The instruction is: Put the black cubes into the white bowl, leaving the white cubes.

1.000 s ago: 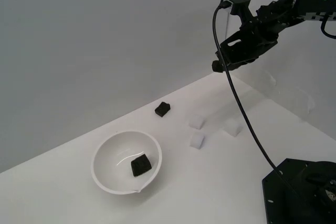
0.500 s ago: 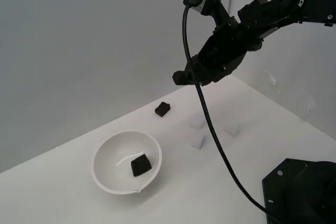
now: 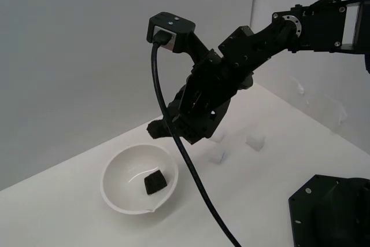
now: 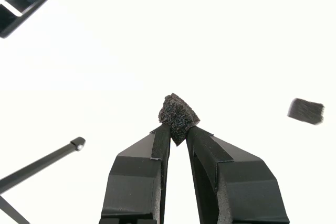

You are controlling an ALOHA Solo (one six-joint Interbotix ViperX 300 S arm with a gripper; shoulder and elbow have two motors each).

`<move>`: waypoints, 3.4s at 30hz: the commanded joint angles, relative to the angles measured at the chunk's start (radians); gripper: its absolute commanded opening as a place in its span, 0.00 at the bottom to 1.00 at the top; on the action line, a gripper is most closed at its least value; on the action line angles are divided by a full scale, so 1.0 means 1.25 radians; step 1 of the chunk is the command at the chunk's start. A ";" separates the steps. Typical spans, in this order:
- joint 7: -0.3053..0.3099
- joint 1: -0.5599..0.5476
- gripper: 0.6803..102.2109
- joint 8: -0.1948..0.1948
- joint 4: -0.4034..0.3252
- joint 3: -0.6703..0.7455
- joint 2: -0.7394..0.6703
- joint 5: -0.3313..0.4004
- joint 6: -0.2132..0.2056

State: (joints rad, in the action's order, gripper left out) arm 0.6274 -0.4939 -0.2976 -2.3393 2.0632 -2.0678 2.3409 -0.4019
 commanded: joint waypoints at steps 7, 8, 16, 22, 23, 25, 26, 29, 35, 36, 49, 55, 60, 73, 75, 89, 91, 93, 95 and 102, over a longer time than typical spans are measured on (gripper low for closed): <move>-0.032 -0.044 0.04 -0.010 0.027 -0.047 0.050 -0.033 -0.034; -0.034 -0.044 0.07 -0.011 0.027 -0.053 0.054 -0.033 -0.040; -0.048 -0.043 0.66 -0.010 0.029 -0.071 0.072 -0.036 -0.052; -0.049 -0.044 0.68 -0.011 0.032 -0.072 0.074 -0.038 -0.066; -0.049 -0.044 0.68 -0.011 0.032 -0.071 0.072 -0.038 -0.065; -0.053 -0.037 0.68 -0.011 0.031 -0.069 0.071 -0.038 -0.063; -0.058 -0.029 0.68 -0.015 0.031 -0.066 0.069 -0.038 -0.061; -0.064 0.006 0.68 -0.020 0.031 -0.065 0.067 -0.037 -0.054; -0.066 0.097 0.67 -0.043 0.029 -0.079 0.080 -0.036 -0.047; -0.067 0.112 0.67 -0.043 0.028 -0.082 0.083 -0.034 -0.047; -0.274 0.151 0.67 -0.043 -0.039 -0.104 0.106 0.037 -0.039; -0.322 0.179 0.67 -0.043 -0.052 -0.161 0.164 0.049 -0.037; -0.372 0.188 0.72 -0.043 -0.054 -0.196 0.199 0.052 -0.037; -0.406 0.222 0.98 -0.043 -0.053 -0.296 0.298 0.049 -0.037; -0.423 0.222 0.98 -0.043 -0.053 -0.310 0.313 0.049 -0.037; -0.471 0.222 0.98 -0.043 -0.033 -0.378 0.380 0.027 -0.037; -0.471 0.222 0.98 -0.043 -0.027 -0.385 0.388 0.021 -0.037; -0.471 0.222 0.98 -0.043 -0.018 -0.391 0.394 0.012 -0.037; -0.470 0.222 0.98 -0.043 -0.009 -0.395 0.398 0.002 -0.037; -0.470 0.222 0.98 -0.043 0.013 -0.423 0.426 -0.020 -0.037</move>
State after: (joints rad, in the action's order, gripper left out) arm 0.0445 -0.2117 -0.3513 -2.3470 1.5140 -1.5186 2.3470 -0.4357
